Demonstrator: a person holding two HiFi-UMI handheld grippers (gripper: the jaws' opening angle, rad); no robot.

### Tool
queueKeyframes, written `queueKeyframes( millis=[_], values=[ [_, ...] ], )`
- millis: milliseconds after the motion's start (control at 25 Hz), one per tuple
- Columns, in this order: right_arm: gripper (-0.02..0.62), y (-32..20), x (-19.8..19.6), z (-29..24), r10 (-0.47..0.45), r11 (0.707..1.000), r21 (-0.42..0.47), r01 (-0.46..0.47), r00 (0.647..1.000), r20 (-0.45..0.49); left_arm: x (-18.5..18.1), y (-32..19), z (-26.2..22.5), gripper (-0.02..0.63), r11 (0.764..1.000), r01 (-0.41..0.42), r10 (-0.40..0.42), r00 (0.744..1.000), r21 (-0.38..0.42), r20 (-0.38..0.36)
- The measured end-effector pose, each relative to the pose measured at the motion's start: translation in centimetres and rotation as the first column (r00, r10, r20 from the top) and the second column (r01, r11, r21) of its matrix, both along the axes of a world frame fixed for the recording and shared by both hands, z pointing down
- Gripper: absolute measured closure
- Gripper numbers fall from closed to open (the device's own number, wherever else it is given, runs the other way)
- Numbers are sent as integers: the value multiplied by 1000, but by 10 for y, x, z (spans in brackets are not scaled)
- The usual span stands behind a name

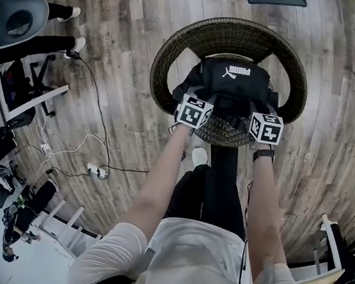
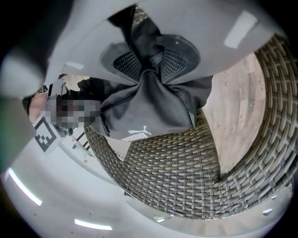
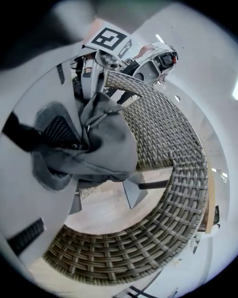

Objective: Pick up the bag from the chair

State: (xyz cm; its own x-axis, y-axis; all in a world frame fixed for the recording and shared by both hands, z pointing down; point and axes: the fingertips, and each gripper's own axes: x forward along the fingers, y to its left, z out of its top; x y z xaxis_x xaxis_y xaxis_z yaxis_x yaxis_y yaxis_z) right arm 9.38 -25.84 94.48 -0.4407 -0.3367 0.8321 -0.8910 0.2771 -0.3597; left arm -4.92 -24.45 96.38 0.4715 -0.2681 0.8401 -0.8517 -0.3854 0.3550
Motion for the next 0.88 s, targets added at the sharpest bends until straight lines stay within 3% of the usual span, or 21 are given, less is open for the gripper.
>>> queueKeyframes(
  millis=[880],
  values=[
    [549,-16,3,-178,57,982,181,-57,998,10,2,-24,-186,488,973,-9,0,999,232,38]
  ],
)
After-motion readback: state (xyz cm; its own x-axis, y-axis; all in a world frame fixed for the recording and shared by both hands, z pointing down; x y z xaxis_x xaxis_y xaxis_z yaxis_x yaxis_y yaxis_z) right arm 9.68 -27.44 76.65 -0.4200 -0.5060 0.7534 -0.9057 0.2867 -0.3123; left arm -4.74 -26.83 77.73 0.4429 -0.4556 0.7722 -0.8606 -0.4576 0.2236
